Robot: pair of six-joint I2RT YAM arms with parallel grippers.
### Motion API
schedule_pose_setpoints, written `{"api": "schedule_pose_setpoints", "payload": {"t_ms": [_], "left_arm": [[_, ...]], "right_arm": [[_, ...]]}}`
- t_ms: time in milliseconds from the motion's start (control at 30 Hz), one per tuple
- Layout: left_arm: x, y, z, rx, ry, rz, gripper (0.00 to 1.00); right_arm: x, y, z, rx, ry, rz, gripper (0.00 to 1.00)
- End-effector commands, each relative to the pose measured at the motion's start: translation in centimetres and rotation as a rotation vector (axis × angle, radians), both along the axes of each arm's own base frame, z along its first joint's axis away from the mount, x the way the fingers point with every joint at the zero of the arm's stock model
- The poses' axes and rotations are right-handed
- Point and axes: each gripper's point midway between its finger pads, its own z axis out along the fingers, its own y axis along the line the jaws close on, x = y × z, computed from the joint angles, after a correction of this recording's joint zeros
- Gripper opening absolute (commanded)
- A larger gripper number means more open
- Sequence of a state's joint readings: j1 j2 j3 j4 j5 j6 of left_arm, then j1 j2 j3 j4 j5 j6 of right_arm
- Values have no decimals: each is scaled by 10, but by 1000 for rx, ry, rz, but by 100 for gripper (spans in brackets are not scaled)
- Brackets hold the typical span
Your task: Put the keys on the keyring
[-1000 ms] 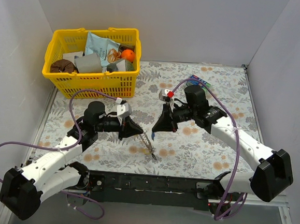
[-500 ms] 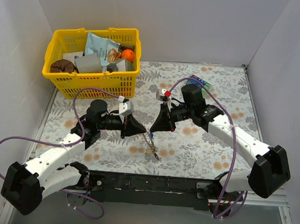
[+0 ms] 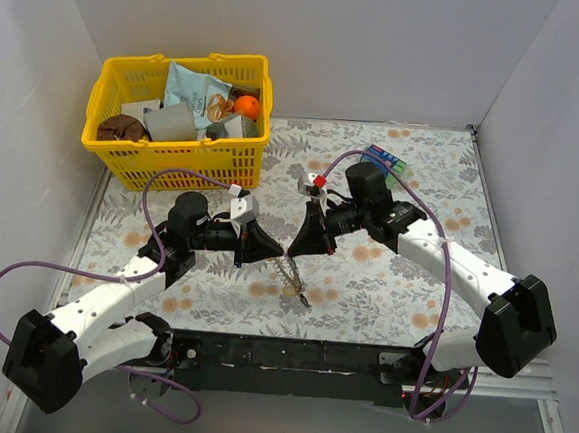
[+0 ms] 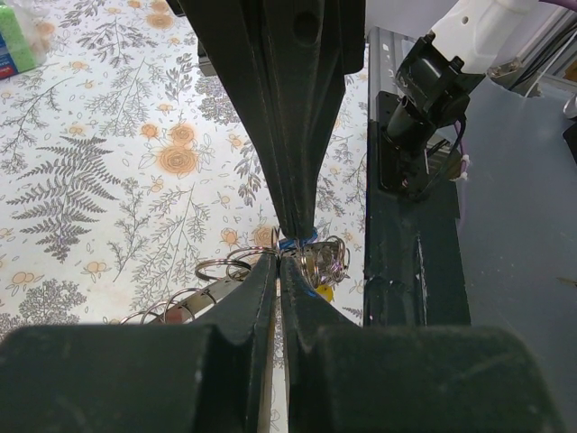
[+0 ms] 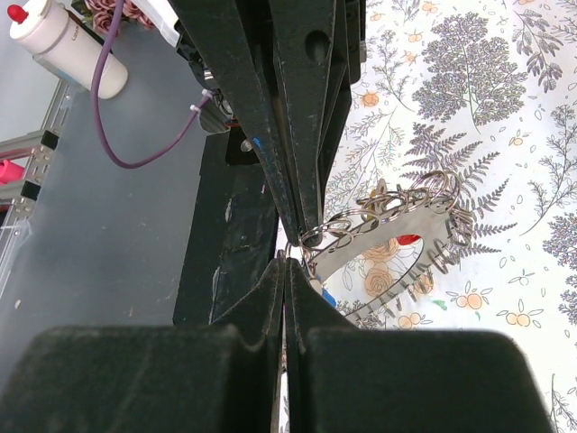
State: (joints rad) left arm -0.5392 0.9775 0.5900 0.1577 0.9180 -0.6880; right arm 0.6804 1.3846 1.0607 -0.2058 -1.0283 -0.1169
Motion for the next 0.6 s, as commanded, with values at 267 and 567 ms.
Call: {"api": "schedule_pose_setpoints", "payload": {"t_ms": [267,567], "left_arm": [[-8,-1,20,-44,-76,-31,0],[-8,0,19,-44,-76,-31,0]], "right_arm": [[8,6,30,74,-106,-20,1],[9,5,33,79,-112,-34,1]]}}
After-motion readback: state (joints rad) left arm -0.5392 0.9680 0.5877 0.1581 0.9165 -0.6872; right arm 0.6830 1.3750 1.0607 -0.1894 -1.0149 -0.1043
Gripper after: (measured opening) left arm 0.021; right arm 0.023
